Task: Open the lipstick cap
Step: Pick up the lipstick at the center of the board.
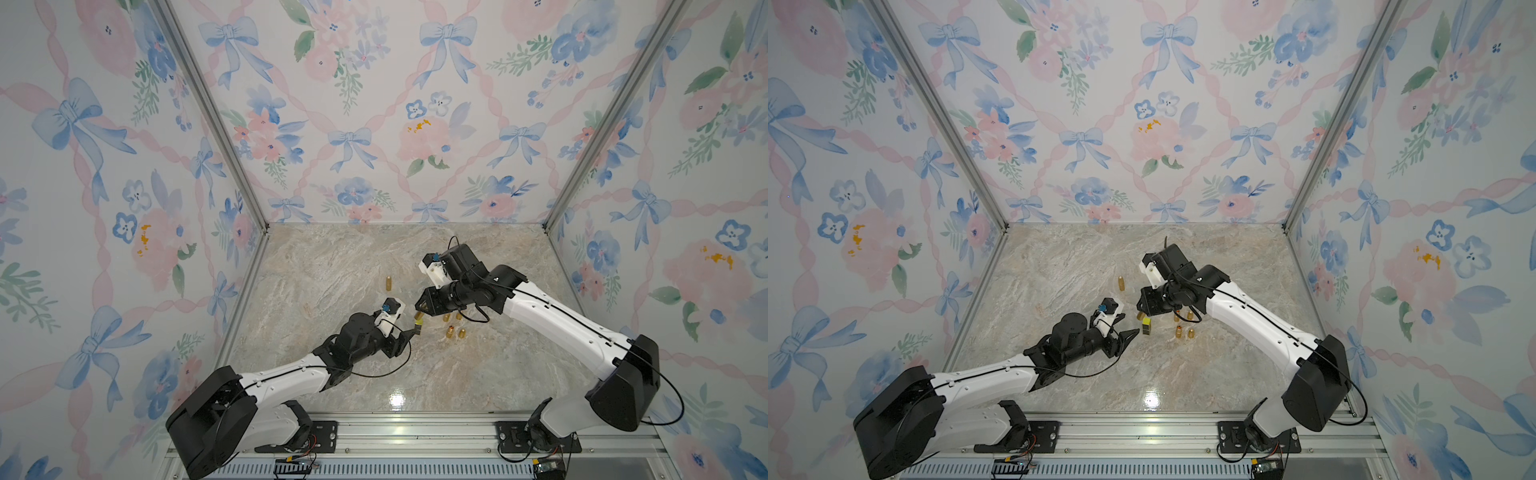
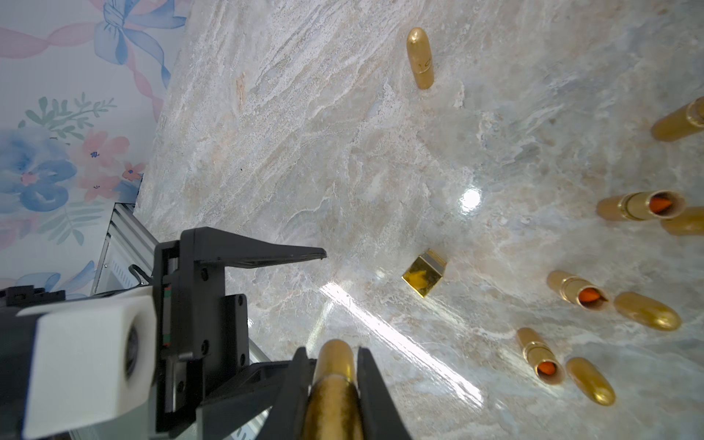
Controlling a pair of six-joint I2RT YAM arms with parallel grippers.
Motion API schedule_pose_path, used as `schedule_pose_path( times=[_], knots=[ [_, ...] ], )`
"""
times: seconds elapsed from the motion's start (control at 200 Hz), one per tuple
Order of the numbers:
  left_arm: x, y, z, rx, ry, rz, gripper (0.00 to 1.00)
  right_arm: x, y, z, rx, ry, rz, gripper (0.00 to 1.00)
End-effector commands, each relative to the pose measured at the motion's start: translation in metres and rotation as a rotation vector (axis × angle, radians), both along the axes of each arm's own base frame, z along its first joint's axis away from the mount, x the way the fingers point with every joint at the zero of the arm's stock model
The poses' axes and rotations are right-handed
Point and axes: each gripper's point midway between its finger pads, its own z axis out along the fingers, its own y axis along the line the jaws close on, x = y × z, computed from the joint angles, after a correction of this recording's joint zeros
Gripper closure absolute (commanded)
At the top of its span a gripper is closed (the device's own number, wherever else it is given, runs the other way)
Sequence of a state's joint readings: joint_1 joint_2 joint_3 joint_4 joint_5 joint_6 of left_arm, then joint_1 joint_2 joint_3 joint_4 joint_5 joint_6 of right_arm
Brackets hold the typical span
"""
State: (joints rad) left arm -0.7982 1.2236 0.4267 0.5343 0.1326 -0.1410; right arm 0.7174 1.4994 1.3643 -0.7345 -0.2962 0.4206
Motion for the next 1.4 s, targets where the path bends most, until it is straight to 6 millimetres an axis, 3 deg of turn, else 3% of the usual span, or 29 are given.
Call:
schedule_pose_path(
  times=[0.0,0.41,0.695,0.875,1.08,1.395],
  knots=[
    [-0.009,-0.025,0.022,-0.05,-0.05,-0.132,0.35,-0.008,-0.004,-0.002,0.036,0.058,-0.013,0.79],
    [-0.012,-0.045,0.031,-0.086,-0.055,-0.204,0.63,-0.011,-0.004,-0.01,0.08,0.091,-0.032,0.79],
    [-0.011,-0.046,0.033,-0.091,-0.059,-0.199,0.84,-0.01,-0.006,-0.013,0.079,0.092,-0.042,0.79],
    [-0.009,-0.043,0.029,-0.085,-0.051,-0.184,1.0,-0.01,-0.008,-0.008,0.09,0.077,-0.049,0.74],
    [-0.011,-0.04,0.023,-0.077,-0.038,-0.173,1.0,-0.008,-0.013,-0.001,0.081,0.037,-0.061,0.64],
    [-0.003,-0.036,0.026,-0.077,-0.047,-0.123,1.0,-0.01,-0.014,-0.014,0.048,0.064,-0.052,0.73]
  ],
)
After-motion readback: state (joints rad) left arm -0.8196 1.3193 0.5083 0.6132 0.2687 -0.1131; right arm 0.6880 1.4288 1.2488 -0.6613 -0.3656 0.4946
